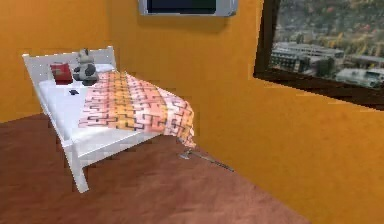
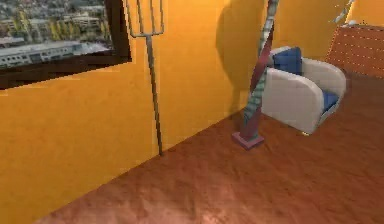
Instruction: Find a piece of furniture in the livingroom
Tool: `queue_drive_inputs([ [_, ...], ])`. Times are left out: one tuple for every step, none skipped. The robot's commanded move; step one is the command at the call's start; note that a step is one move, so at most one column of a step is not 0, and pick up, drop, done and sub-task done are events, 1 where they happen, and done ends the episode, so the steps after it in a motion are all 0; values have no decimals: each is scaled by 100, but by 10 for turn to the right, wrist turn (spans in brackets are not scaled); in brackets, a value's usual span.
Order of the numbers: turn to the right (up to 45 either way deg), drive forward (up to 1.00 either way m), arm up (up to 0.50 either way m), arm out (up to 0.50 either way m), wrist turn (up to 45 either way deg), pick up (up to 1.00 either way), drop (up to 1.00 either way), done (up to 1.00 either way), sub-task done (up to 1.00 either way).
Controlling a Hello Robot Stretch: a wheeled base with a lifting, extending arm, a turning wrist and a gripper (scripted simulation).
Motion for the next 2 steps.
queue_drive_inputs([
  [-360,0,0,0,0,0,0,0,0],
  [-30,0,0,0,0,0,0,0,0],
])
